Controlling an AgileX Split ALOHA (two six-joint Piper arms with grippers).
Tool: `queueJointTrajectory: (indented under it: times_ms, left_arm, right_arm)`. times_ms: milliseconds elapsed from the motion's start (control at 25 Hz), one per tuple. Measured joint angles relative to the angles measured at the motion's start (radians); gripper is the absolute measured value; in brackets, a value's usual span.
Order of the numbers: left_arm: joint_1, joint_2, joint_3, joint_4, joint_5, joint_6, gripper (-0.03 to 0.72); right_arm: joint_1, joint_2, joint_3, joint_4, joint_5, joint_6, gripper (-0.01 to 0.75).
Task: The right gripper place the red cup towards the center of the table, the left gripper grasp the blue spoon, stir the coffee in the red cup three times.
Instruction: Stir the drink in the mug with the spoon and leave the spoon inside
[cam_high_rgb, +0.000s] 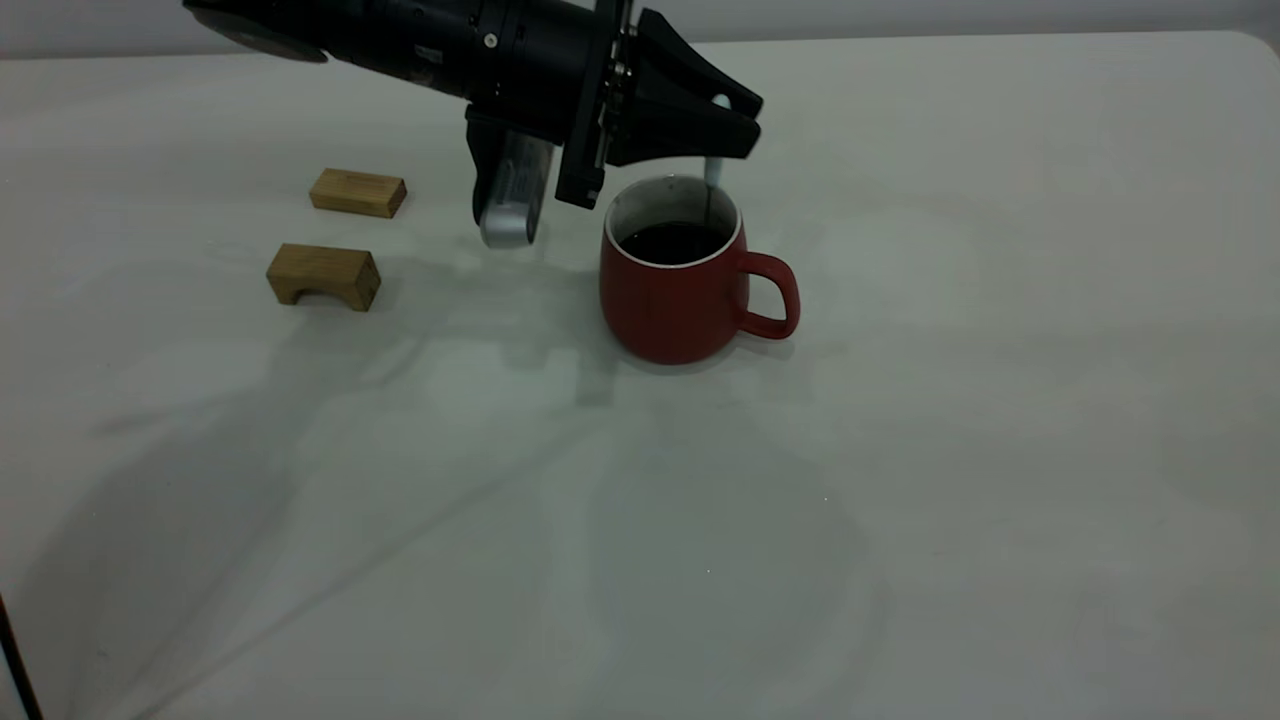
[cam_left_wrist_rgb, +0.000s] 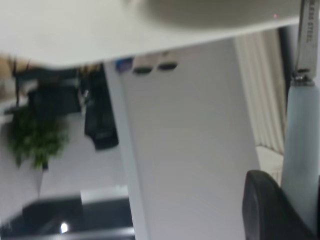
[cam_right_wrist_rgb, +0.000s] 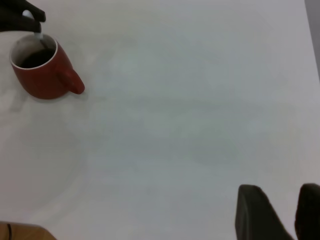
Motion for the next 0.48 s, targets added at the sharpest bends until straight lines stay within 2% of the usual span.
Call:
queueJointTrajectory:
  times_ms: [240, 360, 480]
  left_arm:
    - [0.002, -0.007, 0.000, 0.159, 0.019, -0.149, 0.160]
    - [0.014, -0.036, 0.000, 0.203, -0.044, -0.096, 0.160]
    - [0.027, -0.043, 0.000, 0.174, -0.114, 0.024, 0.160]
  right_arm:
    - [0.000, 0.000, 0.000, 0.000, 0.000, 0.000, 0.237]
    - [0.000, 0.000, 0.000, 0.000, 0.000, 0.000, 0.237]
    - [0.000, 0.000, 0.000, 0.000, 0.000, 0.000, 0.237]
